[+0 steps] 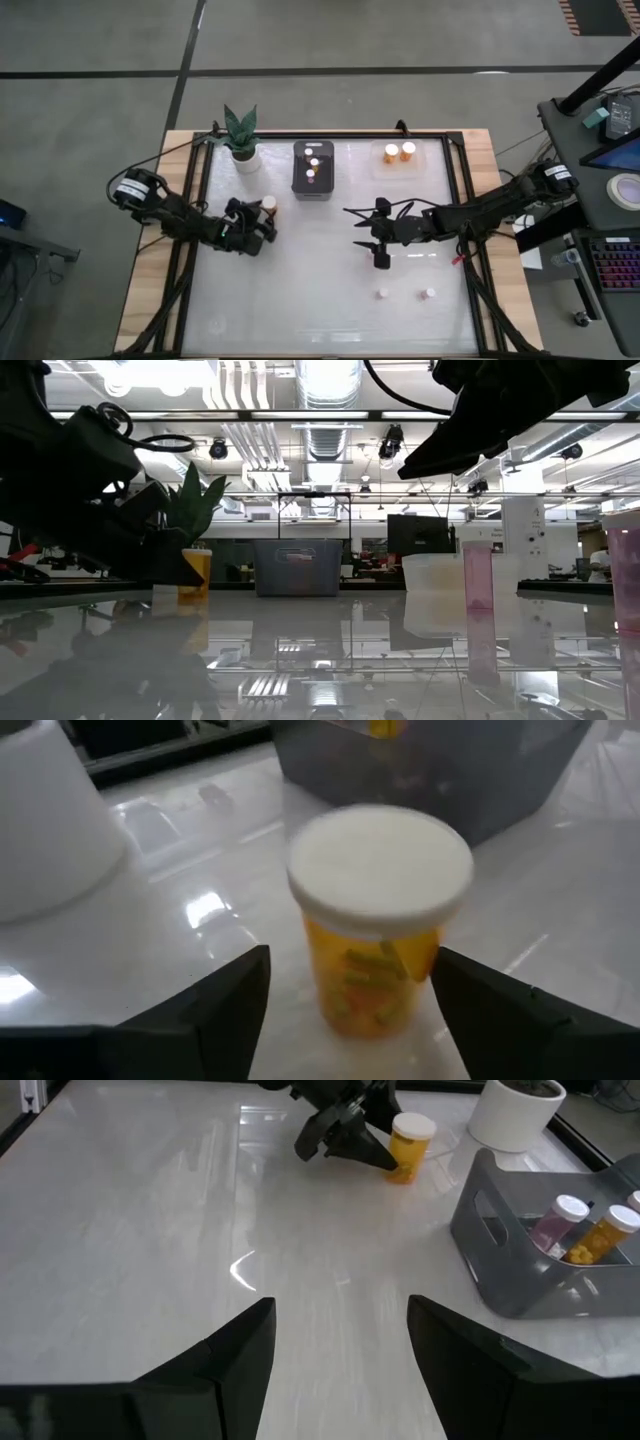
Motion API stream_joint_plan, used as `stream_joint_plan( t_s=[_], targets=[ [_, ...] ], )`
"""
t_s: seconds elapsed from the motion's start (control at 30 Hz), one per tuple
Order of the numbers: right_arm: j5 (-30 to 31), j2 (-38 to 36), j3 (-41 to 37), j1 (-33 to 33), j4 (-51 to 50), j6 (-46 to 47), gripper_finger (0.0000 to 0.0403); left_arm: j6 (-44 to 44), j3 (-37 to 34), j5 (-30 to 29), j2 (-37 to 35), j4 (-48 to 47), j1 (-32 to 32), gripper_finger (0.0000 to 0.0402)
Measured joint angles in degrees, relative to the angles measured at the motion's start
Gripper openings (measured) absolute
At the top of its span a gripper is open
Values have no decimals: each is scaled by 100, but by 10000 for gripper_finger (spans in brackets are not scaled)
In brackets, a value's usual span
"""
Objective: Pick and place medicine bottles into bin by pill shape (circle, oval)
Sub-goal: Put the large orange pill bottle into the transparent bin
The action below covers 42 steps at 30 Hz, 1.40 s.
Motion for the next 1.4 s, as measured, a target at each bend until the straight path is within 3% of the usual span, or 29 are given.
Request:
stream_joint_plan(
  t_s=[0.37,0.73,1.07,1.23,1.4],
  targets=[
    [-2,0,0,0,0,2,219,574,0,-88,73,104,23,278],
    [-1,0,0,0,7,3,219,999,0,-103,662,1181,70,225],
    [-2,0,0,-2,11,8,219,1025,4,-110,717,1252,71,150],
    [0,0,-1,-2,13,97,219,1180,6,-25,663,1309,45,146],
    [-2,0,12,0,-9,116,219,1841,244,579,235,1403,-70,146]
  ],
)
